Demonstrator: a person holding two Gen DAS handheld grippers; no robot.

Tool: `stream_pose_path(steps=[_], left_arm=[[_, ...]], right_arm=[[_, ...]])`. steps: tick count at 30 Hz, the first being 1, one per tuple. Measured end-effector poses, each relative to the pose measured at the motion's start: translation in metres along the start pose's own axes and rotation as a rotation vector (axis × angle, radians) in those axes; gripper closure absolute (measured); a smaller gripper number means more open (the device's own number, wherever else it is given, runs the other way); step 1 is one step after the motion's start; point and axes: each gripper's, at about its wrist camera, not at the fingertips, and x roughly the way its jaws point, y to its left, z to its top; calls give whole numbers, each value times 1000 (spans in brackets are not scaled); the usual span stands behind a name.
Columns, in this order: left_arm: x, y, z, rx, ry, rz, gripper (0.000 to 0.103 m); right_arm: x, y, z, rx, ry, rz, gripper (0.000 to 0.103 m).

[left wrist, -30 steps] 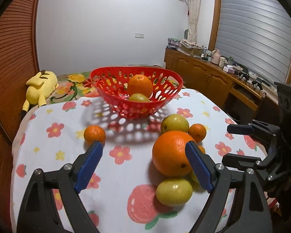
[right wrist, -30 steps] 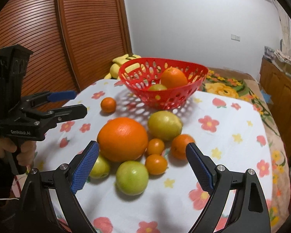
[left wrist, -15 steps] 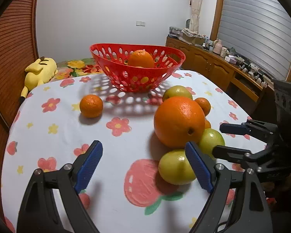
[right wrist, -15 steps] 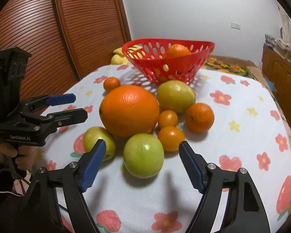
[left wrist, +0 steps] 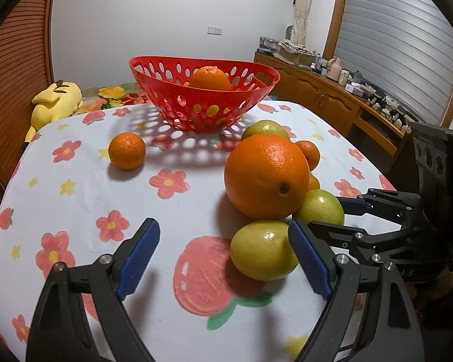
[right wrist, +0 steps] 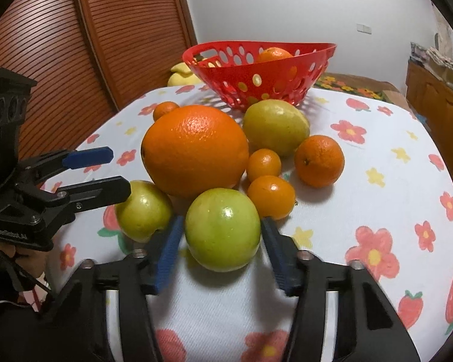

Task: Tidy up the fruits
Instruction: 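Move both tools back toward the remaining fruit cluster, then grasp the green citrus with the right tool while the left tool grasps the pomelo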

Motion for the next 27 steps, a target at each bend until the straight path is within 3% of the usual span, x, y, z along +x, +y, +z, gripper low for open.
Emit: stream_pose_path(steps=[17, 27], left_arm=[[12, -18, -7, 14, 50, -43, 16], [16, -19, -10, 2, 71, -87, 31]], right_arm=[[-20, -21, -13, 25, -24, -67, 51], [-20, -23, -14, 41, -31, -55, 51]])
